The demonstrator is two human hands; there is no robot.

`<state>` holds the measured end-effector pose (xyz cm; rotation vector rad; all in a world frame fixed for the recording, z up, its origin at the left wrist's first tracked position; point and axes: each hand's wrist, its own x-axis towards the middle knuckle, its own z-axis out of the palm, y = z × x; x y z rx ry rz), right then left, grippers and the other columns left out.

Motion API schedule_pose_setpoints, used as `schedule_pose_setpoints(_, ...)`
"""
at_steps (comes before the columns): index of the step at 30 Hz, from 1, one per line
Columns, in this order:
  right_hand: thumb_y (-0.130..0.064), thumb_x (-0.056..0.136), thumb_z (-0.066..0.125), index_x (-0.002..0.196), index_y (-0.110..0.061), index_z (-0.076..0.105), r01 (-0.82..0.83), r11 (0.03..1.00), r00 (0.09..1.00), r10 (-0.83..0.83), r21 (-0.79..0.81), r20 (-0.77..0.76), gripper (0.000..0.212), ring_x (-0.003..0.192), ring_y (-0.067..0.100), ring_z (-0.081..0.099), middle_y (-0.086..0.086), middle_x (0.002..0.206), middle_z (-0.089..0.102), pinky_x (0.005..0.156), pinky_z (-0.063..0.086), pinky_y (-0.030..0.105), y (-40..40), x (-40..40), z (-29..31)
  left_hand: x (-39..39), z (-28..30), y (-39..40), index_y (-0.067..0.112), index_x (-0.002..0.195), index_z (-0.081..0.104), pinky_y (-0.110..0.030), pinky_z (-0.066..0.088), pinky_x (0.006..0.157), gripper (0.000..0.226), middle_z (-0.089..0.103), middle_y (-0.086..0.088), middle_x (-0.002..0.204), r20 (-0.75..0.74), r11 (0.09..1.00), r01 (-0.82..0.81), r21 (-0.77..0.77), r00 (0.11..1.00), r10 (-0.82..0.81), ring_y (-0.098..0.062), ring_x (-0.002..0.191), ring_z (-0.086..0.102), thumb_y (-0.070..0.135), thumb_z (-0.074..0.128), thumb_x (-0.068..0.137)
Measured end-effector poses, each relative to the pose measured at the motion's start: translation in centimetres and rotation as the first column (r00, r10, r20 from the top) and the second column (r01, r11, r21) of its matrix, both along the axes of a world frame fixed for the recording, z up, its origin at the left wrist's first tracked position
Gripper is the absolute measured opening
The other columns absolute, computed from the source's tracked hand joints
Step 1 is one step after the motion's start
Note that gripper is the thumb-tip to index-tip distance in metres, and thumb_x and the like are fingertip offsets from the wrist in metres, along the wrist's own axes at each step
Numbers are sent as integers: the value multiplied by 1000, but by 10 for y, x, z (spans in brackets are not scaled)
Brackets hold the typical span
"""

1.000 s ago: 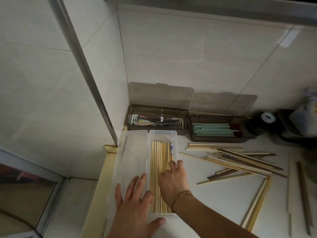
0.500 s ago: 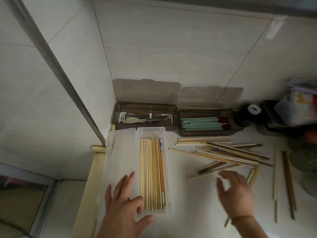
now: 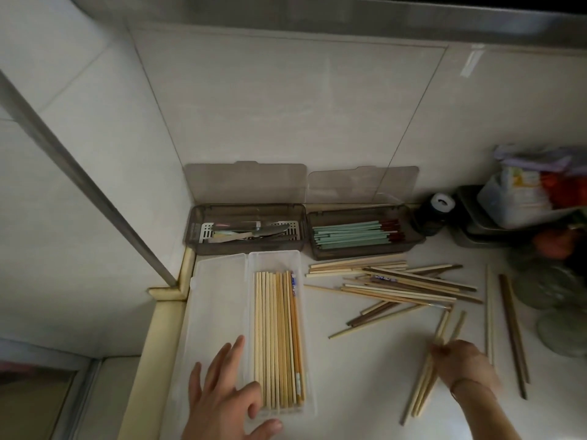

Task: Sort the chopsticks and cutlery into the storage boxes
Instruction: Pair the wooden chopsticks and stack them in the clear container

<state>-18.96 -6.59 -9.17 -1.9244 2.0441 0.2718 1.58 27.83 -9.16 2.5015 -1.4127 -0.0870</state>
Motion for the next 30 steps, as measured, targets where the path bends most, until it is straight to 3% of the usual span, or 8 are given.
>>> schedule_pose_setpoints(4,-53,82,59,90,-18,68,47,999,998,-48,11,29,37,80,27,59,3,71,57,81,53,41,1,3,4,-7,2,-4,37,65,30,-55,42,87,52,29,-1,154,23,1000,-3,23,1000,2,-24,131,36,87,41,69)
schedule_pose_setpoints(9,-47,82,65,87,-13,72,86,991,982,-101,98,159,35,75,26,58,5,74,62,75,50,33,-1,-1,11,-17,-3,-6,35,64,33,-45,24,97,57,41,-5,148,18,999,-33,24,999,32,-22,129,38,90,32,74)
schedule_pose_setpoints(13,-30,86,61,64,-8,68,51,980,966,-97,193,241,32,67,28,60,11,65,64,67,46,32,-3,0,31,-20,3,-8,36,65,33,-56,42,88,54,44,-5,146,-4,999,-36,4,999,36,-21,129,38,89,27,77)
schedule_pose_setpoints(17,-26,89,61,68,-21,62,-126,988,939,90,90,331,22,70,27,59,7,68,64,69,48,34,10,18,68,-20,2,-7,39,67,35,-55,44,84,51,40,-1,150,-42,999,-34,-1,999,34,-18,131,36,89,31,76)
schedule_pose_setpoints(21,-16,90,62,79,-21,63,-384,923,723,286,21,629,11,47,21,53,4,53,59,50,48,35,52,65,108,-19,2,-8,40,74,33,-56,49,79,50,42,2,147,-75,997,-69,-25,995,66,-17,129,39,90,32,76)
schedule_pose_setpoints(24,-8,92,58,103,-25,47,-531,845,544,286,60,789,23,48,22,59,10,66,67,47,52,31,100,111,121,-17,5,-11,40,78,30,-53,52,76,51,44,5,143,-81,996,-86,-27,993,84,-15,125,45,91,25,75)
schedule_pose_setpoints(27,-9,93,55,101,-28,43,-679,734,512,457,16,727,24,55,17,65,6,73,68,50,55,29,137,141,108,-17,8,-13,41,81,22,-50,53,77,54,50,7,139,-92,994,-108,-18,990,106,-15,121,54,93,32,69)
schedule_pose_setpoints(30,-12,94,52,99,-20,52,-812,582,493,718,-37,492,9,72,19,64,4,86,66,70,56,33,156,164,83,-19,11,-14,40,86,16,-47,53,77,61,57,7,134,-92,992,-125,-25,988,122,-16,118,60,90,39,61)
